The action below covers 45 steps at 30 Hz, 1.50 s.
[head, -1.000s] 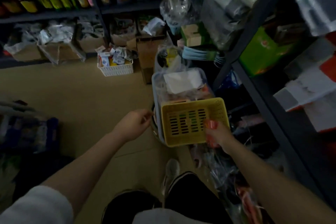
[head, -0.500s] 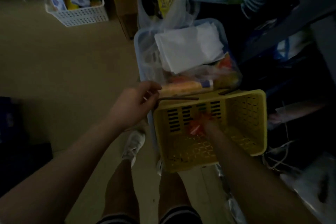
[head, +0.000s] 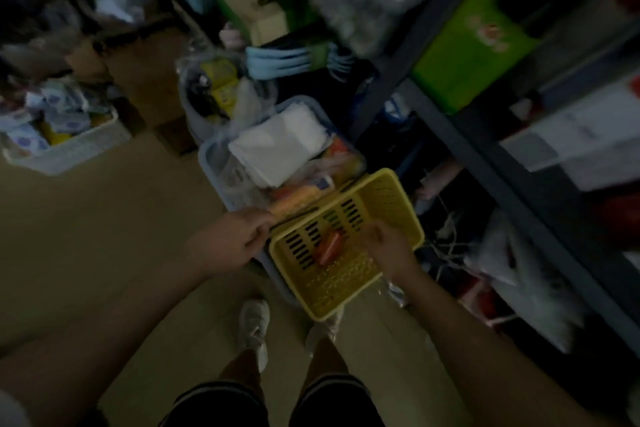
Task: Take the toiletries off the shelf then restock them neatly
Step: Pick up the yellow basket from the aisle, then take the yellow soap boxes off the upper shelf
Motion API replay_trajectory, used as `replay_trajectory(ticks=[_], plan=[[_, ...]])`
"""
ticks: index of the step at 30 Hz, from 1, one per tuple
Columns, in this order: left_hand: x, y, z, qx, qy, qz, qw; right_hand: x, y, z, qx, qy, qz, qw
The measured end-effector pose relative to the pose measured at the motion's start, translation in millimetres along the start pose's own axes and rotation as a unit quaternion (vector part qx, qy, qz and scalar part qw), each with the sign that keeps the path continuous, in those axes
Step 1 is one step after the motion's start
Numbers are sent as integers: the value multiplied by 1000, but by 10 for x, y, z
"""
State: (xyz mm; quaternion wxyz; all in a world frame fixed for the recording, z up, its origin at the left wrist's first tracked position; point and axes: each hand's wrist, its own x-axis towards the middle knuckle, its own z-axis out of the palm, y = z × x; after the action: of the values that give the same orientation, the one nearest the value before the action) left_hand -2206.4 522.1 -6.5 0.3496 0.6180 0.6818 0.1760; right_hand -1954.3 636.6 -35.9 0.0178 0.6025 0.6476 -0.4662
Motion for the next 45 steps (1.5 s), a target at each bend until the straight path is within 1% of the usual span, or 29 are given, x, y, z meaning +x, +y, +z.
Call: replay_trajectory(ticks=[2, 4, 6, 8, 11, 14, 17, 20, 22, 23, 26, 30, 32, 36, 39, 40, 42, 45], plan=[[2, 213, -119, 36, -50, 27, 998, -396, -24, -253, -57, 26, -22, 998], [25, 488, -177, 79, -88, 61, 991, -749, 102, -442, -70, 75, 6, 995], [58, 822, -150, 123, -130, 112, 977, -1154, 308, -572, -43, 139, 38, 989], [96, 1196, -44, 172, -168, 172, 955, -1603, 612, -589, -9, 196, 79, 977], [122, 1765, 255, 206, -210, 237, 926, -2282, 1172, -478, 54, 249, 163, 953], [23, 2393, 736, 238, -238, 308, 890, -3060, 1771, -302, 115, 307, 255, 910], [-223, 3023, 1344, 249, -278, 395, 840, -3889, 2316, -81, 167, 361, 324, 858], [-606, 3576, 1979, 277, -314, 469, 777, -4718, 2758, 177, 225, 394, 388, 802], [-847, 3894, 2394, 305, -326, 515, 731, -5228, 3017, 365, 264, 413, 418, 765], [-955, 4044, 2587, 318, -327, 532, 713, -5449, 3138, 439, 275, 426, 428, 748], [-1214, 4433, 3155, 361, -332, 554, 673, -6024, 3445, 501, 293, 474, 439, 705], [-1406, 4830, 3842, 396, -350, 549, 647, -6553, 3796, 344, 296, 539, 425, 665], [-1455, 5089, 4220, 415, -356, 554, 627, -6755, 4047, 203, 294, 558, 427, 648], [-1639, 5843, 4988, 417, -364, 573, 605, -7155, 4606, -180, 288, 598, 426, 615], [-1809, 6484, 5564, 428, -363, 593, 577, -7484, 5051, -436, 282, 620, 432, 591], [-1888, 6696, 5744, 427, -367, 599, 570, -7599, 5203, -492, 284, 622, 438, 584], [-2098, 7126, 6114, 402, -380, 610, 568, -7839, 5525, -556, 295, 618, 449, 574], [-2601, 7745, 6583, 335, -423, 632, 557, -8185, 6051, -536, 320, 606, 473, 554]])
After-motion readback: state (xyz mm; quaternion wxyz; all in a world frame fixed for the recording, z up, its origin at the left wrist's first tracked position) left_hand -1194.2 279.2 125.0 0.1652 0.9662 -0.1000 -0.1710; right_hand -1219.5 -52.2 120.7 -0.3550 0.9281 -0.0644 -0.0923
